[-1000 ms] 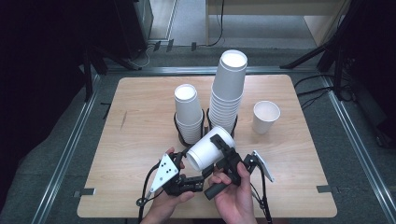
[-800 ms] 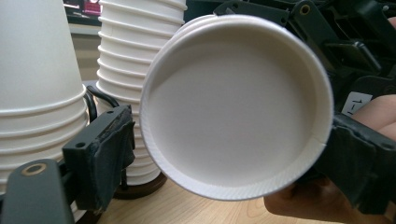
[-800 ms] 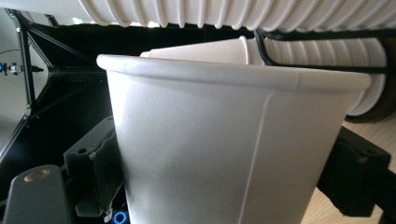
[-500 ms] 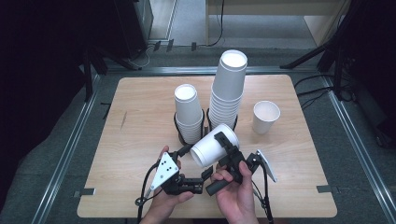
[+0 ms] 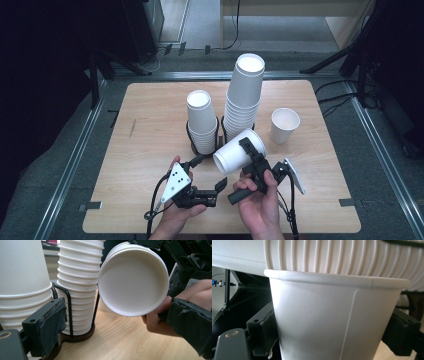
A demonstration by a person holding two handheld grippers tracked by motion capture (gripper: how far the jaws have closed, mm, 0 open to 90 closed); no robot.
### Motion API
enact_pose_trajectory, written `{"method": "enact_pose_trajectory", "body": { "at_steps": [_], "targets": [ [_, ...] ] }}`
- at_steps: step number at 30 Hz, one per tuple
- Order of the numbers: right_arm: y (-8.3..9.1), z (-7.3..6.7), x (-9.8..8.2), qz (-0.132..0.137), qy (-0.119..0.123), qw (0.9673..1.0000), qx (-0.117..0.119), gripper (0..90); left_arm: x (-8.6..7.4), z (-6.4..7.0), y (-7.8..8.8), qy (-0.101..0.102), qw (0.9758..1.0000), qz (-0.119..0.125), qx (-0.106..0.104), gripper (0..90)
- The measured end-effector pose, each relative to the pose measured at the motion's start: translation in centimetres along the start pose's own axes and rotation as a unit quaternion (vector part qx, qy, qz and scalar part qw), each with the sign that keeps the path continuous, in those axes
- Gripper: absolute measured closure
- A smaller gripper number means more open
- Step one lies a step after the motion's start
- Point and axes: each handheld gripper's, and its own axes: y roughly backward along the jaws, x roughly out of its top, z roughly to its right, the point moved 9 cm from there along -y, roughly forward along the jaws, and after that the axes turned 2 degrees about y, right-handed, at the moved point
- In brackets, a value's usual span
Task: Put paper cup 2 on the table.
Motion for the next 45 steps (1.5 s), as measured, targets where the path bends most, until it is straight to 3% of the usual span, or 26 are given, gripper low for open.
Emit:
{"method": "enact_pose_trajectory", "body": {
  "at_steps": [11,17,18,20,27,28,29,31,35,36,37,38,39,40,43,44,45],
  "targets": [
    [0.6,-0.5,1.3,0.021,0.038,0.999,0.005,13.9,-0.1,0.1,-0.1,0.002,1.0,-0.003,-0.003,2.8],
    [1.2,-1.0,1.9,0.034,0.076,0.9964,0.008,14.0,-0.2,0.0,-0.1,0.002,1.0,-0.006,-0.002,2.9],
    [1.3,-1.2,2.0,0.04,0.092,0.9949,0.01,14.0,-0.3,-0.1,-0.1,0.002,1.0,-0.006,-0.002,2.9],
    [1.4,-1.4,2.1,0.043,0.101,0.9939,0.011,14.0,-0.3,-0.1,-0.1,0.003,1.0,-0.006,-0.001,2.9],
    [1.9,-2.4,2.7,0.066,0.174,0.9823,0.015,14.0,-0.4,-0.3,-0.1,0.003,1.0,-0.009,0.002,2.9],
    [2.1,-2.6,2.9,0.07,0.194,0.9785,0.014,14.0,-0.4,-0.3,-0.1,0.003,1.0,-0.009,0.002,2.9],
    [2.1,-2.6,2.9,0.07,0.194,0.9785,0.014,14.0,-0.4,-0.3,-0.1,0.003,0.9999,-0.01,0.003,2.9],
    [2.2,-2.9,3.0,0.074,0.215,0.9738,0.014,14.0,-0.4,-0.3,-0.1,0.003,0.9999,-0.01,0.003,2.9],
    [2.3,-3.2,3.2,0.082,0.259,0.9623,0.013,14.0,-0.5,-0.4,-0.1,0.004,0.9999,-0.012,0.003,2.9],
    [2.4,-3.3,3.4,0.085,0.274,0.9579,0.01,14.0,-0.5,-0.4,-0.1,0.004,0.9999,-0.013,0.004,2.9],
    [2.4,-3.3,3.4,0.085,0.274,0.9579,0.01,14.0,-0.5,-0.4,-0.1,0.004,0.9999,-0.013,0.004,2.9],
    [2.5,-3.4,3.6,0.091,0.293,0.9518,0.009,14.0,-0.5,-0.5,-0.1,0.004,0.9999,-0.012,0.004,2.9],
    [2.5,-3.4,3.6,0.091,0.293,0.9518,0.009,14.0,-0.5,-0.5,-0.1,0.004,0.9999,-0.012,0.004,2.9],
    [2.6,-3.4,3.7,0.092,0.3,0.9494,0.006,14.0,-0.5,-0.5,-0.1,0.004,0.9999,-0.013,0.005,2.9],
    [2.6,-3.2,4.1,0.097,0.33,0.9391,-0.004,14.0,-0.6,-0.6,-0.1,0.003,0.9999,-0.015,0.006,2.9],
    [2.6,-3.1,4.3,0.102,0.358,0.9281,-0.015,14.0,-0.7,-0.6,-0.1,0.004,0.9998,-0.016,0.007,2.9],
    [2.6,-3.0,4.3,0.103,0.368,0.924,-0.018,13.9,-0.7,-0.6,-0.1,0.004,0.9998,-0.016,0.007,2.9]
  ]
}}
